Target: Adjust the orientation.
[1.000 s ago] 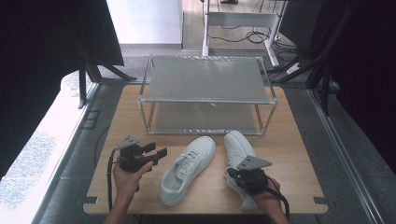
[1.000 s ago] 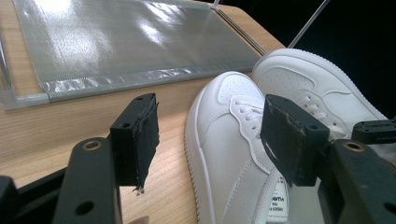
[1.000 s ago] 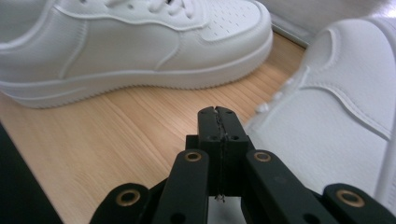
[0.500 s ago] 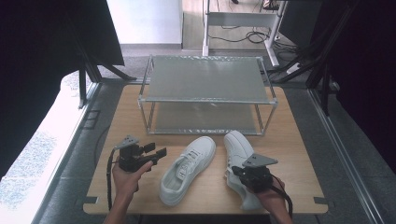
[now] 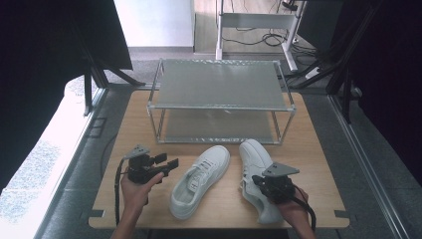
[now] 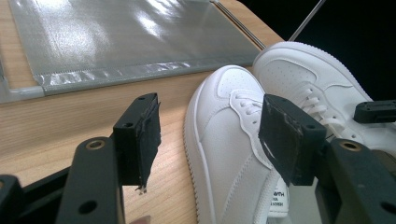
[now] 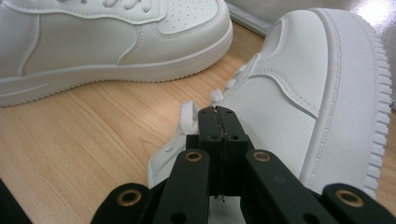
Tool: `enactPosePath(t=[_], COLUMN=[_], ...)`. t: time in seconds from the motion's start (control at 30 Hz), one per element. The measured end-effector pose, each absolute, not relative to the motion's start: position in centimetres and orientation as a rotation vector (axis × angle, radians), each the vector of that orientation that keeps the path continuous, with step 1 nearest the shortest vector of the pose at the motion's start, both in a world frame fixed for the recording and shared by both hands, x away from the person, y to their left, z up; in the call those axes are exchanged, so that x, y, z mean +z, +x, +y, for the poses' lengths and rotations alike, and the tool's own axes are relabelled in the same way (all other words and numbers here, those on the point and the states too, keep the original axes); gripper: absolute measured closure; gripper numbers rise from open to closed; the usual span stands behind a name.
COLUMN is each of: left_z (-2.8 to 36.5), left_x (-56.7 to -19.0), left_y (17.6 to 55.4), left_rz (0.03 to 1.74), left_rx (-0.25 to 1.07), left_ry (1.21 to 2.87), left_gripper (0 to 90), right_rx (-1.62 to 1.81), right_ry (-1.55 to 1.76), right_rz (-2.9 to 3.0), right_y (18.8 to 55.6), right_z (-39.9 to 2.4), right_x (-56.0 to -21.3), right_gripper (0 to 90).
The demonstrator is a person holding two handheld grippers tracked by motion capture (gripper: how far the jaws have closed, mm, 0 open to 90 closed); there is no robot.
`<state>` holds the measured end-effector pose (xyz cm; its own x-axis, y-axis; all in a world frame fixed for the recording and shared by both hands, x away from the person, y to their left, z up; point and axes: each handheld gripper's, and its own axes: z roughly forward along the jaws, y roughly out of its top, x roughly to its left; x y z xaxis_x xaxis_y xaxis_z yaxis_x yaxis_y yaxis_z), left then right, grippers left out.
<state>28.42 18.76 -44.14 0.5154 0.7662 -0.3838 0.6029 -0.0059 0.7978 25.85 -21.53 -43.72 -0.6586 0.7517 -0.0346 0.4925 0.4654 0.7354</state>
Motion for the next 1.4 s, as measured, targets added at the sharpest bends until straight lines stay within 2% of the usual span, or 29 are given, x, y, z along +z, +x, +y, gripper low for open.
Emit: enactPosePath(t=[0.6,0.93,1.17,1.4], left_z=[18.7,18.3,17.9,18.0], left_x=[-44.3,-44.6,-44.8,-44.8], left_y=[28.5,28.6,28.7,28.7], left_rz=[1.171,1.172,1.169,1.171], left_rx=[0.184,0.171,0.166,0.164], left_ry=[1.705,1.720,1.733,1.731], left_gripper=[38.6,38.6,38.6,38.6], right_rx=[1.011,0.923,0.823,0.928], right_ry=[1.106,1.175,1.262,1.326], right_rz=[2.290,2.158,2.114,2.065], right_y=[26.2,26.9,28.7,28.9], right_z=[-23.5,-26.6,-30.3,-32.4], right_x=[-42.9,-42.4,-44.0,-44.0], right_gripper=[90.0,90.0,90.0,89.9])
